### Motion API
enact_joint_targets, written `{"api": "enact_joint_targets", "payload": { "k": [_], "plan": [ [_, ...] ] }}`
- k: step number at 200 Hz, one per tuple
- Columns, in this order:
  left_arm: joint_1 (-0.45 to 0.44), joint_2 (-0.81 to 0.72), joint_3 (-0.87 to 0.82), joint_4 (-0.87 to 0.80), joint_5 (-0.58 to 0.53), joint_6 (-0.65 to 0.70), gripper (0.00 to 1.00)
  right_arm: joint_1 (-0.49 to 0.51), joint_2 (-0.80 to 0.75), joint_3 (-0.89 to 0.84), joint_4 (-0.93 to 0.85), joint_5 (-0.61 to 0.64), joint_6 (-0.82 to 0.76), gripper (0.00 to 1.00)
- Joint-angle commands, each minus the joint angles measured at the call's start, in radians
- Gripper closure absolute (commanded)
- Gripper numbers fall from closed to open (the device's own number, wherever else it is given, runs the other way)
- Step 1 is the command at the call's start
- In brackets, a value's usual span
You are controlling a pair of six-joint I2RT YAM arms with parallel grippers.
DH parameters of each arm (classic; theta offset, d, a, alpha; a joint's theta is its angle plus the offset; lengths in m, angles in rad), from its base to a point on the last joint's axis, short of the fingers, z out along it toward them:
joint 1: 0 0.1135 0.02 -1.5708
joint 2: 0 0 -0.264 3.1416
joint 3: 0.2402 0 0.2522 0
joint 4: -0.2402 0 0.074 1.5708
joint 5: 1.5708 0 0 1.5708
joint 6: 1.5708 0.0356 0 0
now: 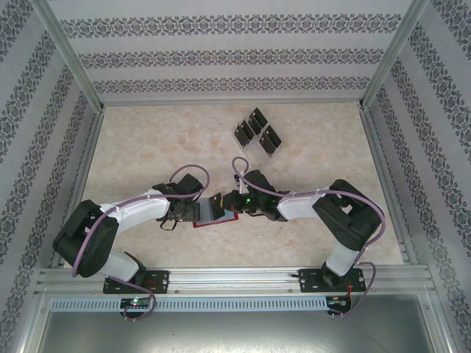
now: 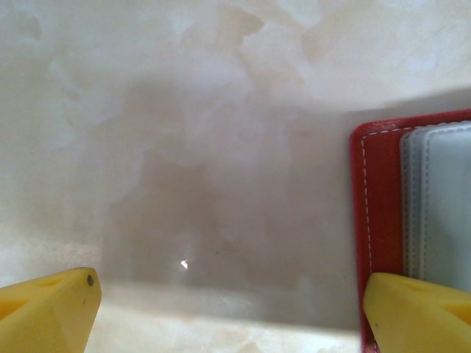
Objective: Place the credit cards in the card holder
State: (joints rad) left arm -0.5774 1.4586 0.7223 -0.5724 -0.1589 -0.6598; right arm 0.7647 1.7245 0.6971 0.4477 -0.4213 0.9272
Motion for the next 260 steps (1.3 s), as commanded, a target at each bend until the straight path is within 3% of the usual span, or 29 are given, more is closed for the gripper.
{"api": "enact_joint_targets", "payload": {
  "k": [1,137,260],
  "plan": [
    [-0.013,0.014,-0.030,-0.029,-0.025,-0.011,0.06,0.017,0.013,-0.009,0.048,-0.022,0.019,1.00],
    [-0.011,-0.070,0.038,-0.072,-0.016,0.002,0.06,-0.009,-0.011,-0.024,0.062,-0.020,0.038,1.00],
    [-0.013,0.029,0.006,-0.032,-0.002,-0.008,0.06,-0.022,0.042,-0.044,0.117,-0.053,0.066,1.00]
  ]
}}
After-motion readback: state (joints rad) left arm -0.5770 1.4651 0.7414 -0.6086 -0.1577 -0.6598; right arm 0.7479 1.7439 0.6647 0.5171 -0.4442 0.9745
